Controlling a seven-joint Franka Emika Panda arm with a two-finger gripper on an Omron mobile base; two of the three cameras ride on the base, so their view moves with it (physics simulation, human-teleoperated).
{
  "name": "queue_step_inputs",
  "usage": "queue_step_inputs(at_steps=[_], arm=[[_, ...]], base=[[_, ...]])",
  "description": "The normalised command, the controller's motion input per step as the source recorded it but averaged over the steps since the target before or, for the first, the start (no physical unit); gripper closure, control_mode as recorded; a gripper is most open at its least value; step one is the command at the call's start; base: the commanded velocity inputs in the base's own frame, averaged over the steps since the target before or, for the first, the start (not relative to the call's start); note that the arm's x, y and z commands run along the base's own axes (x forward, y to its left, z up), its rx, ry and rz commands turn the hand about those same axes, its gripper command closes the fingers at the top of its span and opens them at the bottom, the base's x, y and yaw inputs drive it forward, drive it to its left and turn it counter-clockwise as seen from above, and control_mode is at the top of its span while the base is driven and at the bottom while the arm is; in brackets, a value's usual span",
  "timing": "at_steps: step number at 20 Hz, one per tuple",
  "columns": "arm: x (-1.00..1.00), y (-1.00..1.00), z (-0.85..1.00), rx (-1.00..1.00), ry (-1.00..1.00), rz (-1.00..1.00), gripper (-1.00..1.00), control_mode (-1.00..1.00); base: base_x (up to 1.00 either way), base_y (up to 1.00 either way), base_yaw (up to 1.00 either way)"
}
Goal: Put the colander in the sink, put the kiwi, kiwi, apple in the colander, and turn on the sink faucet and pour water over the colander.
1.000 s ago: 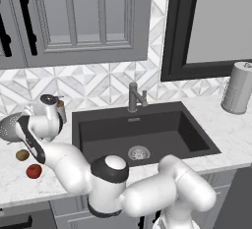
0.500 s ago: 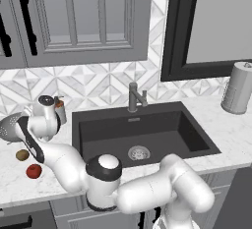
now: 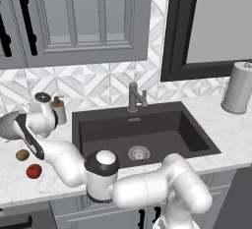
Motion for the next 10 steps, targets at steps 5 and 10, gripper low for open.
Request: queue_step_inputs(at_steps=[5, 10], arm=[[-0.05, -0.41, -0.19, 0.09, 0.00, -0.18, 1.00, -1.00], [-0.04, -0.24, -0.10, 0.09, 0.00, -0.12, 1.00, -1.00]], base=[[0.00, 0.00, 0.00], [0.00, 0.00, 0.00]])
